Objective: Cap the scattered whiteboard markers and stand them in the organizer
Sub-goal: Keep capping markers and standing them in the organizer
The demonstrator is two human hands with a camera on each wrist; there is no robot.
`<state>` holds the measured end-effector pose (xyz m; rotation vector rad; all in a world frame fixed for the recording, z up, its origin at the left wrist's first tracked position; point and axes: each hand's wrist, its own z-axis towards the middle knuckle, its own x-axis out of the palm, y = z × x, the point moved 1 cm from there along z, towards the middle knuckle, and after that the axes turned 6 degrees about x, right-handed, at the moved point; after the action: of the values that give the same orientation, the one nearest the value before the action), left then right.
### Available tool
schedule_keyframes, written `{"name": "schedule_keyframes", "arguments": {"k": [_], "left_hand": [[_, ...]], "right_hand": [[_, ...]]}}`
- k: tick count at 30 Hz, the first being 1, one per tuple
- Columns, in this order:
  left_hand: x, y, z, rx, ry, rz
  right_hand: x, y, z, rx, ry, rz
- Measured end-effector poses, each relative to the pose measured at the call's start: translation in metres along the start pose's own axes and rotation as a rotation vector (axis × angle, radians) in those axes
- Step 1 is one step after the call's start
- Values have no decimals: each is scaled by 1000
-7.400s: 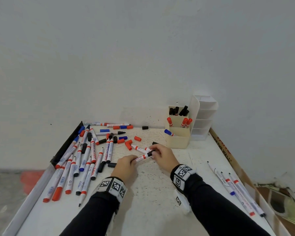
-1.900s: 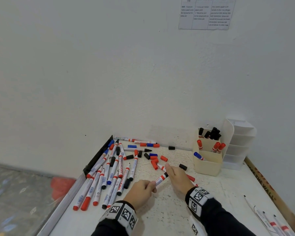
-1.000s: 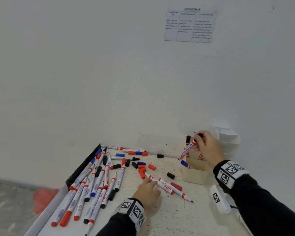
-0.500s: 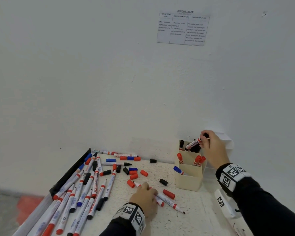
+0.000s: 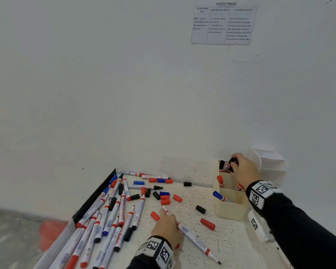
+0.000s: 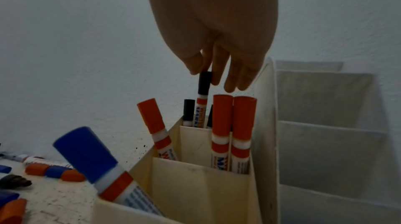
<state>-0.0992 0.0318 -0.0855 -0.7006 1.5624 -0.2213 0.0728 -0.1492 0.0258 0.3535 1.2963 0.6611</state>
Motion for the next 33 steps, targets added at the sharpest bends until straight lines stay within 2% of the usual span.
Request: {"name": "schedule_keyframes", "arguments": {"k": [4, 8, 10, 13, 17, 18, 19, 21, 23, 25, 27, 29, 31, 33], "left_hand": [[-1, 3, 0, -48, -71, -89], [-5, 0, -7, -80, -119, -182], [-8, 1, -10, -96, -134, -234], [-14, 3, -14, -104, -189, -265], [-20, 11, -17, -83, -245, -306], [-22, 13, -19, -78, -261, -310], [-24, 15, -20, -79, -273, -310], [-27, 22, -21, -100, -293, -306], [-31, 29, -23, -132, -310, -300], [-35, 37, -26, -143, -324, -285], [-39, 45, -30, -146, -322, -256], [-42, 53, -34, -157, -319, -231], [-45, 58, -39, -166, -314, -231], [-46, 61, -44, -172, -302, -224]], "right_hand": [[6, -12, 5, 52, 200, -308], [7, -13, 2, 64, 321, -445], [8, -13, 2, 54, 329, -479], [9, -16, 8, -33, 238, -482], [18, -18, 6, 38, 420, -592], [19, -16, 4, 53, 425, -574], [20, -13, 2, 50, 388, -534], [18, 2, -7, -15, 227, -436], [19, 21, -18, -139, 47, -318], [25, 45, -32, -246, -2, -179], [36, 67, -47, -278, 141, -81], [54, 84, -65, -266, 406, -70], [79, 94, -82, -249, 645, -149], [107, 97, -98, -236, 765, -317]]}}
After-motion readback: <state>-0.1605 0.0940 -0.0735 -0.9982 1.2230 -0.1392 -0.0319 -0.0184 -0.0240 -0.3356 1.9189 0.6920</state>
